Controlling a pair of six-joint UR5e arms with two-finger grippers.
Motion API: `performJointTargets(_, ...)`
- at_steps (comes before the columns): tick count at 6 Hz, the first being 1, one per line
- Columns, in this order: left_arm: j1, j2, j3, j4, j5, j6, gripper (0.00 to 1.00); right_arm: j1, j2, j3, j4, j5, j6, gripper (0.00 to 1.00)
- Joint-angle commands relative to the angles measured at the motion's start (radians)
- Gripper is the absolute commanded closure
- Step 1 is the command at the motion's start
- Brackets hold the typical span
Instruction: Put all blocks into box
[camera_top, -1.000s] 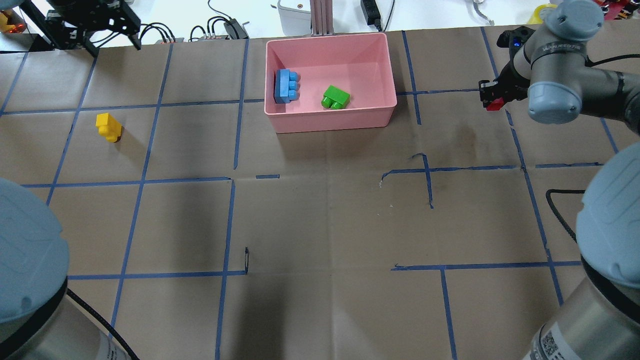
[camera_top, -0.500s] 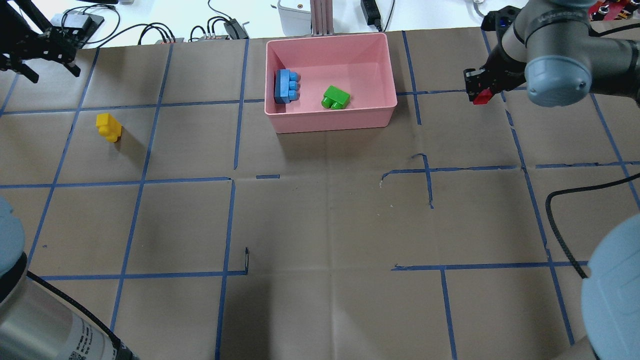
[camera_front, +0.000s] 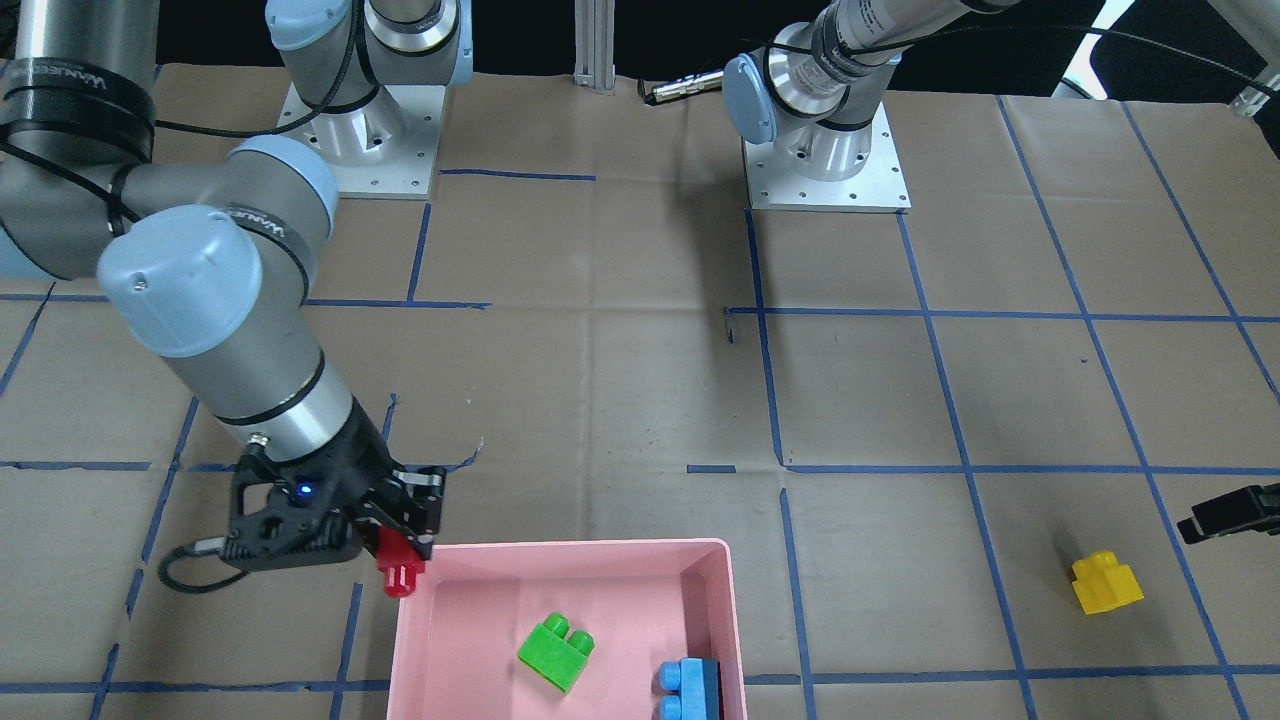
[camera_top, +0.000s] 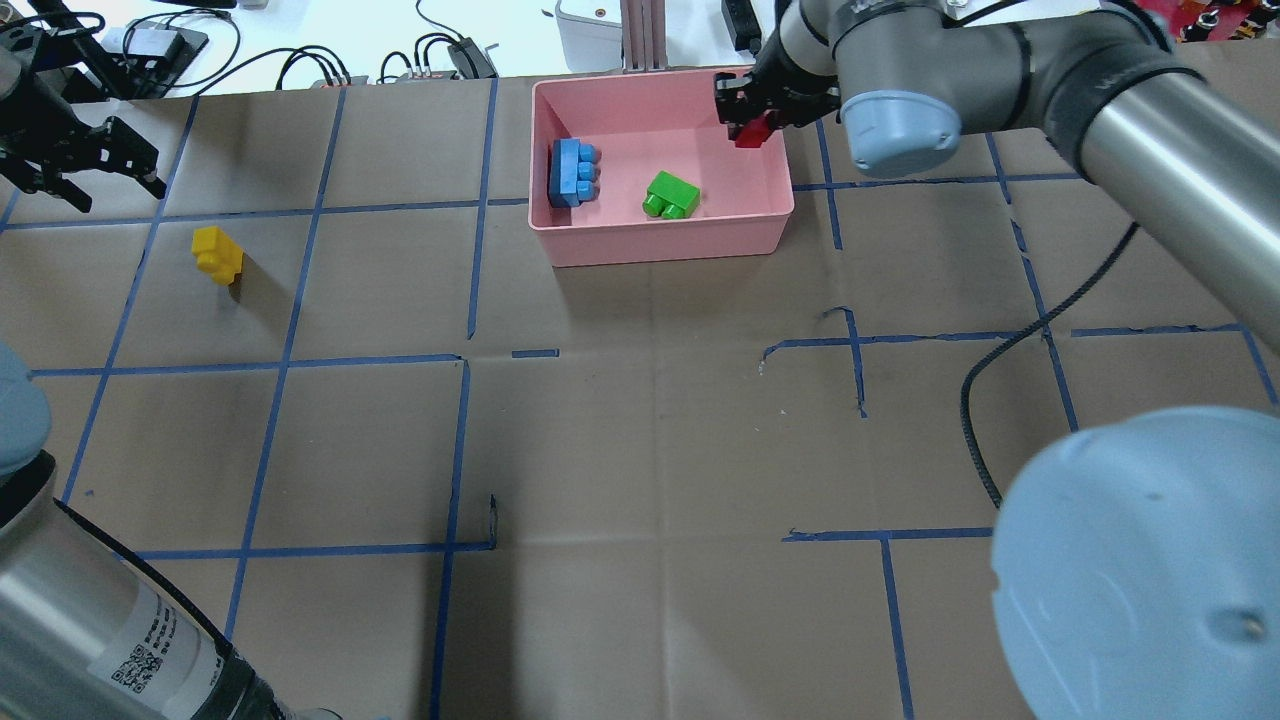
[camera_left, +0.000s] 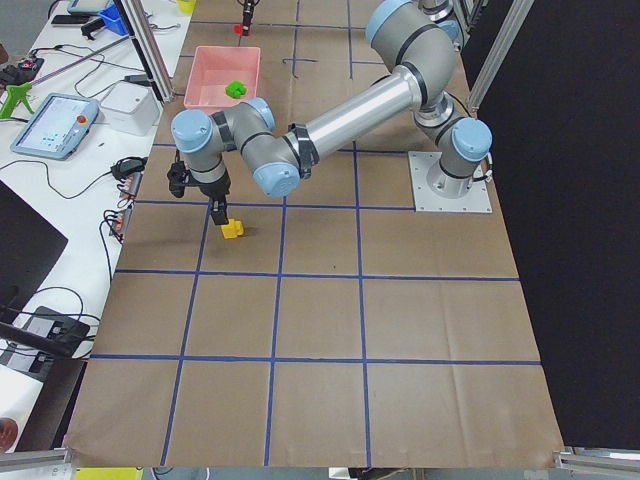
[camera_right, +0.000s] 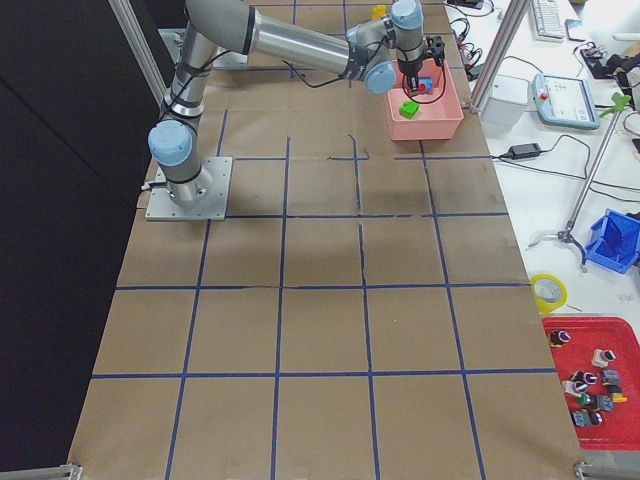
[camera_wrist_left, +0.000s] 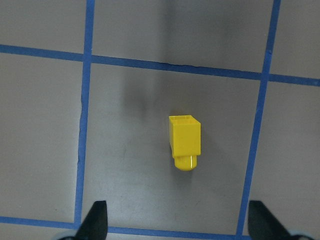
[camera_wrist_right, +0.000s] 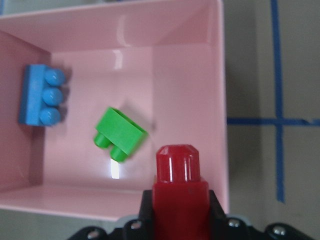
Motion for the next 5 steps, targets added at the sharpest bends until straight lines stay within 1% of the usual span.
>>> performJointTargets(1,-0.009,-0.066,-0.057,0.132,0.000,-0.014,0.01,0.075,0.179,-0.198,-0.081,0.012,0.016,0.62)
performJointTargets(2,-0.015,-0.066,-0.117,0.215,0.002,-0.012,0.01,0.087,0.166,-0.193,-0.063,-0.003,0.013,0.01)
performJointTargets(3,-0.015,-0.065,-0.165,0.258,0.000,-0.012,0.01,0.095,0.160,-0.188,-0.055,-0.011,0.007,0.00)
performJointTargets(5,-0.015,-0.074,-0.184,0.278,-0.001,-0.012,0.01,0.090,0.128,-0.184,0.105,-0.101,0.000,0.00)
